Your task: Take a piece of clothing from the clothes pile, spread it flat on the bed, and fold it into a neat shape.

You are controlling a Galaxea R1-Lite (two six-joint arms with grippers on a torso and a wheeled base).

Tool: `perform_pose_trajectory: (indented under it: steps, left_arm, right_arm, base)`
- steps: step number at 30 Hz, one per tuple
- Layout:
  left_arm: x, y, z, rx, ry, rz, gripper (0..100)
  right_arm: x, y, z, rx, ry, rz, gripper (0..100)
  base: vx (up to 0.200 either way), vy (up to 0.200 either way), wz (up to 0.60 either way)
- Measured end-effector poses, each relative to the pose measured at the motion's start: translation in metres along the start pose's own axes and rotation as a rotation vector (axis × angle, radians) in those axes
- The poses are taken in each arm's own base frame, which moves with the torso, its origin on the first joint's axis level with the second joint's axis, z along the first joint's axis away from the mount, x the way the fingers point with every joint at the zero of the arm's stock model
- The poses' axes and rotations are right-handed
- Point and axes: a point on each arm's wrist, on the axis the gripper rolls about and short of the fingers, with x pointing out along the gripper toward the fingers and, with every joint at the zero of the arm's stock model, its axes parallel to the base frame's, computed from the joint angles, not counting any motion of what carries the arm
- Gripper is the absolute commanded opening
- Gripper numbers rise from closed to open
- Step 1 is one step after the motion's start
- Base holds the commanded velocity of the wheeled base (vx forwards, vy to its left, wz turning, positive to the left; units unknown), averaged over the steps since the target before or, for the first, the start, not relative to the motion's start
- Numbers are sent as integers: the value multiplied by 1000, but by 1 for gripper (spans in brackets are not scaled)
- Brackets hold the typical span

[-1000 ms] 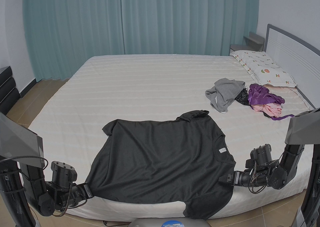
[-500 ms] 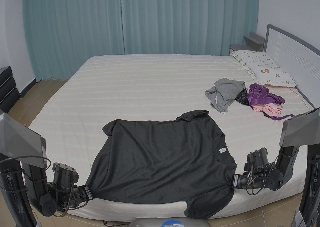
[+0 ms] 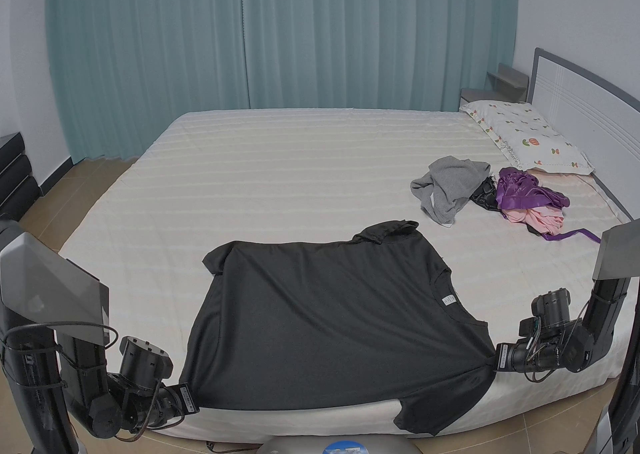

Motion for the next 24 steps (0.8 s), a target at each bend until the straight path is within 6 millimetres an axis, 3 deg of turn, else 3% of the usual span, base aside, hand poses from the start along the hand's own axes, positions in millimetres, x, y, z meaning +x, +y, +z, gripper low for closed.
perform_pose_trajectory:
  steps: [10, 11, 18, 24]
  left_arm:
    - [5, -8, -14, 27, 43, -5, 0]
    - [6, -9, -14, 28, 43, -6, 100]
    - [7, -9, -13, 16, 34, -14, 100]
    - [0, -11, -5, -15, -10, -51, 100]
  right_arm:
    - [3, 7, 1, -32, -7, 18, 0]
    - [4, 8, 2, -36, -6, 20, 100]
    - [10, 14, 3, -34, -4, 34, 100]
    - [-4, 22, 12, 32, -46, 98, 100]
  base:
    - [0, 0, 0]
    - [0, 0, 0]
    - [0, 0, 0]
    - [0, 0, 0]
